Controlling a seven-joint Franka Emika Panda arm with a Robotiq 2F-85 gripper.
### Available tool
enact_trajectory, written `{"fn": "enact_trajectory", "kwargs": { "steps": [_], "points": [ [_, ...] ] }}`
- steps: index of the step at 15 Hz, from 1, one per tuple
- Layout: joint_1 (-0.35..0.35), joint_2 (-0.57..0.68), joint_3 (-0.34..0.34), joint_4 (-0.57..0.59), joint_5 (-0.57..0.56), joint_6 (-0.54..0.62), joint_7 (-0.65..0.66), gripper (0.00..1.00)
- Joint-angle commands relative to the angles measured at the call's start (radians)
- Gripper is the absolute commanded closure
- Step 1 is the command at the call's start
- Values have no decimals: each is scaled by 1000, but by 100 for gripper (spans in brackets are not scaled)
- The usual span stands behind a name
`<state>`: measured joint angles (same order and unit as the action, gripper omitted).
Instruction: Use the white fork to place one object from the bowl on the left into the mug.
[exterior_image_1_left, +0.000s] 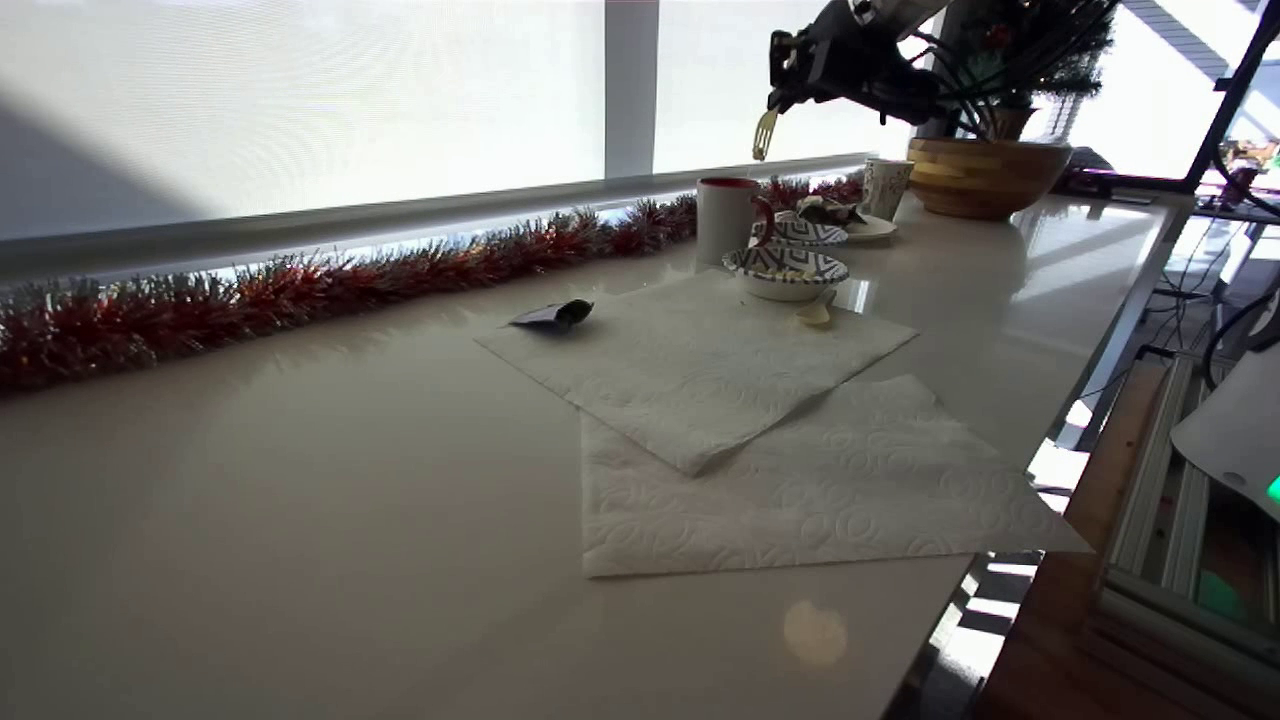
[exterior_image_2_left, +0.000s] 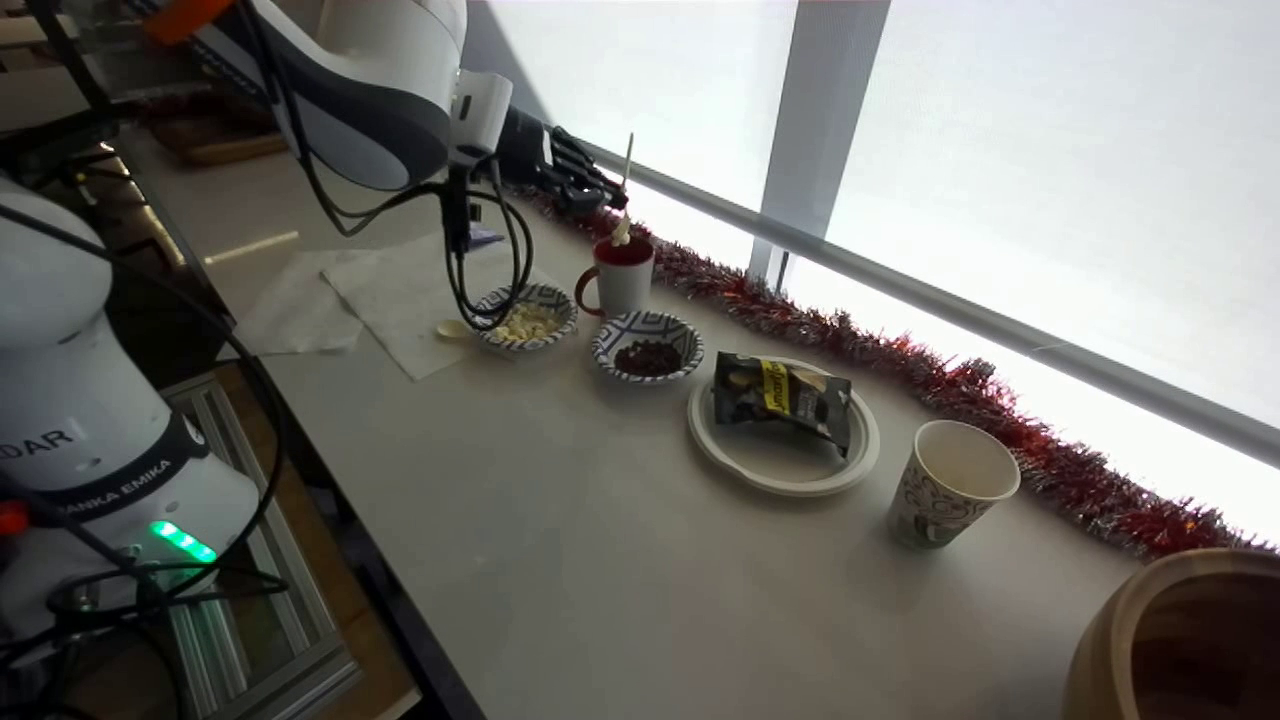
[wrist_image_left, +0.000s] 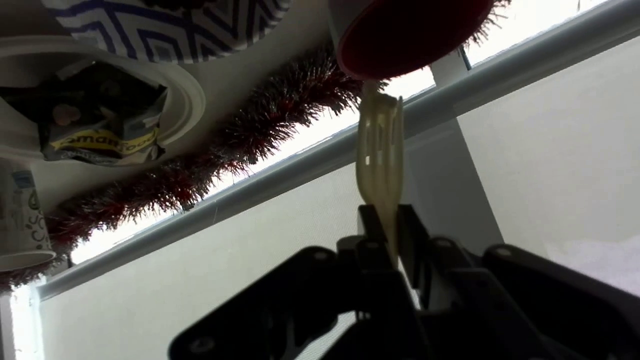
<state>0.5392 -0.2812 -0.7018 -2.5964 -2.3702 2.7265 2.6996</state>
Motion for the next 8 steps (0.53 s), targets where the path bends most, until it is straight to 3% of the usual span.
{"fn": "enact_trajectory", "kwargs": {
  "steps": [1,4,8],
  "points": [
    [8,12,-33,41,56,106,40,97],
    [12,23,-74,69,83,178,67,97],
    [91,-14,-199,91,161,268,16,97]
  ]
}}
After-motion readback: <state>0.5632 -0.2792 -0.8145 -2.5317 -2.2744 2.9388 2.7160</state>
